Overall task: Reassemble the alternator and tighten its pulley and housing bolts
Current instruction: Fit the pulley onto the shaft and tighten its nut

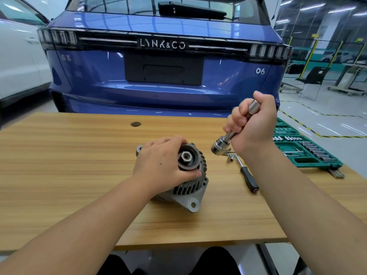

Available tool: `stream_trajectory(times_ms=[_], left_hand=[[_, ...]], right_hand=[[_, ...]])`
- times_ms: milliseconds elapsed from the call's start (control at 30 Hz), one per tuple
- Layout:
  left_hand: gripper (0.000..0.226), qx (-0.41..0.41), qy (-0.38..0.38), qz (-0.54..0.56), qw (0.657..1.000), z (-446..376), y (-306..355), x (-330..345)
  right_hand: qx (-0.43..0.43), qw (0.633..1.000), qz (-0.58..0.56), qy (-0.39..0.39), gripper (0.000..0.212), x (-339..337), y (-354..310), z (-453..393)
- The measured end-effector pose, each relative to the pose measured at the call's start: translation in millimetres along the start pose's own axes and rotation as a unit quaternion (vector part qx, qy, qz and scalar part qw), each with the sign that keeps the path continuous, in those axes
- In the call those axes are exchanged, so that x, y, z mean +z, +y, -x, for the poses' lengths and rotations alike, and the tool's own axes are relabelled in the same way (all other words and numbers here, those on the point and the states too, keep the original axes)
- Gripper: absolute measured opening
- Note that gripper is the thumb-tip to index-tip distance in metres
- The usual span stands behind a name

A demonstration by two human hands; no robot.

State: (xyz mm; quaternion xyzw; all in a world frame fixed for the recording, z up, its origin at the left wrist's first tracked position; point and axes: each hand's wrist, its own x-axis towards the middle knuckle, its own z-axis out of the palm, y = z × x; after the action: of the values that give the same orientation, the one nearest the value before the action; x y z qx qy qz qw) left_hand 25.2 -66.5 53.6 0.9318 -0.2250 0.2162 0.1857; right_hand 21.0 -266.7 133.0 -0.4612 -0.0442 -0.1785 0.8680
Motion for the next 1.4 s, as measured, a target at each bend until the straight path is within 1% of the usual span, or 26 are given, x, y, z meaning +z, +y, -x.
stream_trajectory(times_ms=[167,233,300,467,600,733,767,833,900,967,1067,1100,1167,1233,1267,1333,1400], left_hand=[[0.084,-0.004,-0.003,0.016,1.0,-2,-1,0],[0.069,-0.003,-0.008,0.022,1.0,-3,-1,0],[0.056,0.003,-0.005,0.02,1.0,-2,-1,-1],[0.052,0.021,0.006,0.014,1.0,-2,0,-1],[0.051,0.025,-0.002,0.01,1.0,-3,0,-3],[0.063,0.03,-0.006,0.012,0.999,-4,-1,-2],[0.062,0.029,-0.011,0.018,0.999,-4,-1,-2],[0.053,0.025,-0.03,0.036,0.999,-4,-1,-6],[0.049,0.025,-0.054,0.052,0.997,-7,-2,-12],[0.054,0.027,-0.092,0.053,0.994,-12,-5,-17],[0.055,0.032,-0.138,0.053,0.988,-19,-10,-24],[0.055,0.035,-0.147,0.051,0.987,-21,-10,-25],[0.054,0.039,-0.153,0.051,0.986,-21,-8,-27],[0.052,0.039,-0.152,0.05,0.986,-20,-6,-28],[0.059,0.034,-0.159,0.048,0.986,-21,-6,-30],[0.077,0.017,-0.182,0.048,0.982,-23,-5,-35],[0.081,0.02,-0.21,0.035,0.977,-25,-6,-37]], right_hand=[[-0.014,0.992,-0.054,-0.116,0.044,30,-13,22],[-0.015,0.987,-0.056,-0.15,0.04,41,-11,29],[-0.009,0.984,-0.039,-0.175,0.038,49,-3,36],[0.006,0.971,0.06,-0.233,0.036,56,17,43],[0.019,0.936,0.121,-0.329,0.033,56,15,37],[0.067,0.896,0.12,-0.421,0.031,51,11,29],[0.078,0.884,0.113,-0.446,0.028,49,9,25],[0.099,0.857,0.105,-0.495,0.025,46,8,17],[0.132,0.833,0.096,-0.53,0.038,44,8,11],[0.158,0.818,0.086,-0.547,0.045,43,10,5],[0.162,0.809,0.089,-0.558,0.045,40,11,-2],[0.147,0.814,0.097,-0.554,0.041,37,11,-2],[0.096,0.84,0.111,-0.523,0.034,26,11,2],[0.042,0.861,0.111,-0.495,0.034,13,9,10],[0.02,0.864,0.108,-0.491,0.034,9,9,12],[-0.002,0.853,0.109,-0.51,0.034,10,8,11],[0.012,0.832,0.113,-0.544,0.034,18,9,4]])
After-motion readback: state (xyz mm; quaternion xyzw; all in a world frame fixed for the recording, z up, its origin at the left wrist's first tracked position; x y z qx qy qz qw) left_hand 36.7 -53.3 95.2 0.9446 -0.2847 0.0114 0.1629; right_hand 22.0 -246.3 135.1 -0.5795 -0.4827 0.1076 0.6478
